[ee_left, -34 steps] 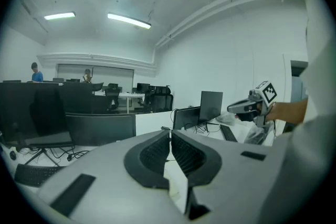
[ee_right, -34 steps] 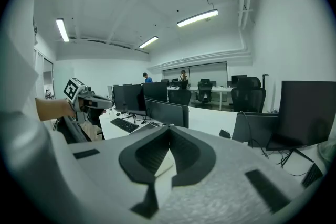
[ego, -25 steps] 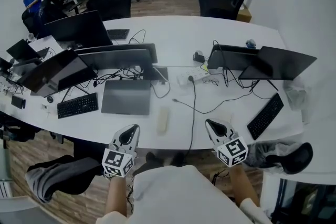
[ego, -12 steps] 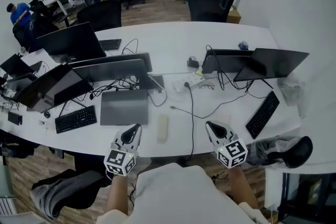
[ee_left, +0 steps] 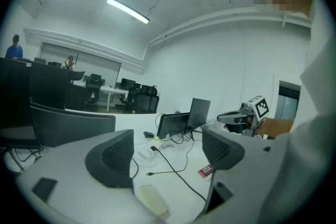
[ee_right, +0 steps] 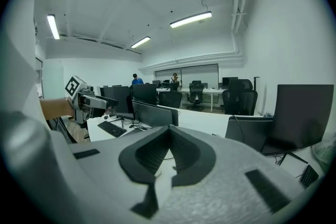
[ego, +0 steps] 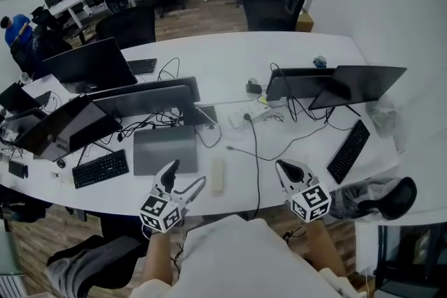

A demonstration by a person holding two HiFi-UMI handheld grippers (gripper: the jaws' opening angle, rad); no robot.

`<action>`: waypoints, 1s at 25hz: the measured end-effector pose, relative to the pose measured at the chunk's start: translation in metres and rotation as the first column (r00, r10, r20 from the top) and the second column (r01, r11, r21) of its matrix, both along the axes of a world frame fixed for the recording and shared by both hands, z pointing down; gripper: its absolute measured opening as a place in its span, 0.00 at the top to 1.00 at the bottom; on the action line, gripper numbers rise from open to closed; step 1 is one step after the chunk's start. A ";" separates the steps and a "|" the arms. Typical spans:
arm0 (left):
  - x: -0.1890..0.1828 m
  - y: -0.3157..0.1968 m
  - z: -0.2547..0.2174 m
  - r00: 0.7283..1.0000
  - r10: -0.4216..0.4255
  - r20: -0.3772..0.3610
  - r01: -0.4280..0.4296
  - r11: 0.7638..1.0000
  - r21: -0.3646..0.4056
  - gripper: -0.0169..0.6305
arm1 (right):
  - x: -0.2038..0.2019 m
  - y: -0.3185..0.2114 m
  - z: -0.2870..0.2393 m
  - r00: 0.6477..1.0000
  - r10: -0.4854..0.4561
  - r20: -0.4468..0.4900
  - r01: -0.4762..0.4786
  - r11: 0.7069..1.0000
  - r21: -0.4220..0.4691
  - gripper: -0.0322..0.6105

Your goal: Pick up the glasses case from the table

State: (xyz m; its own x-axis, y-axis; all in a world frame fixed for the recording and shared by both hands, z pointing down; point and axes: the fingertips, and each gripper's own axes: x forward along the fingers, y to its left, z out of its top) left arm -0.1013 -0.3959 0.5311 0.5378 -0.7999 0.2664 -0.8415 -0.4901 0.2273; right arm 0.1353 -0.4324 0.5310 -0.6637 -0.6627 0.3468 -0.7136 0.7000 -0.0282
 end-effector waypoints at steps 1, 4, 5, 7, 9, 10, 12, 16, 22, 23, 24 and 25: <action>-0.001 -0.001 0.002 1.000 0.006 0.007 -0.006 1.000 -0.006 0.39 | -0.001 -0.001 0.000 1.000 0.003 0.000 -0.003 1.000 -0.001 0.95; -0.002 -0.003 0.007 0.999 0.012 0.030 -0.011 1.000 -0.021 0.37 | -0.003 -0.001 0.000 1.000 0.007 -0.001 -0.007 1.000 -0.003 0.95; -0.003 -0.004 0.008 0.999 0.013 0.032 -0.012 1.000 -0.025 0.37 | -0.004 -0.001 0.000 1.000 0.008 -0.003 -0.008 1.000 -0.004 0.95; -0.003 -0.006 0.012 0.999 0.015 0.033 -0.014 0.999 -0.037 0.37 | -0.005 -0.002 0.002 1.000 0.011 -0.003 -0.011 1.000 -0.008 0.95; -0.002 -0.007 0.018 0.999 0.020 0.034 -0.018 0.998 -0.055 0.37 | -0.005 -0.002 0.004 1.000 0.015 -0.004 -0.015 1.000 -0.012 0.95; -0.002 -0.008 0.022 0.999 0.022 0.035 -0.020 0.998 -0.065 0.37 | -0.004 -0.002 0.005 1.000 0.018 -0.007 -0.018 1.000 -0.014 0.95; 0.000 -0.010 0.031 0.999 0.029 0.038 -0.026 0.996 -0.085 0.37 | -0.002 -0.002 0.008 1.000 0.023 -0.012 -0.023 1.000 -0.020 0.95; 0.008 -0.013 0.049 0.998 0.055 0.042 -0.049 0.990 -0.129 0.37 | 0.004 -0.002 0.017 0.999 0.040 -0.022 -0.041 0.998 -0.038 0.95; 0.027 -0.020 0.086 0.993 0.108 0.048 -0.096 0.974 -0.207 0.37 | 0.013 -0.003 0.038 0.997 0.068 -0.036 -0.071 0.993 -0.090 0.95; 0.030 -0.021 0.093 0.992 0.116 0.049 -0.103 0.969 -0.223 0.37 | 0.014 -0.002 0.042 0.997 0.071 -0.039 -0.075 0.992 -0.101 0.95; 0.033 -0.021 0.100 0.991 0.125 0.050 -0.109 0.965 -0.239 0.37 | 0.015 -0.001 0.046 0.996 0.073 -0.043 -0.078 0.991 -0.112 0.95; 0.036 -0.021 0.108 0.990 0.133 0.050 -0.116 0.960 -0.256 0.37 | 0.015 0.001 0.049 0.996 0.074 -0.046 -0.080 0.989 -0.123 0.95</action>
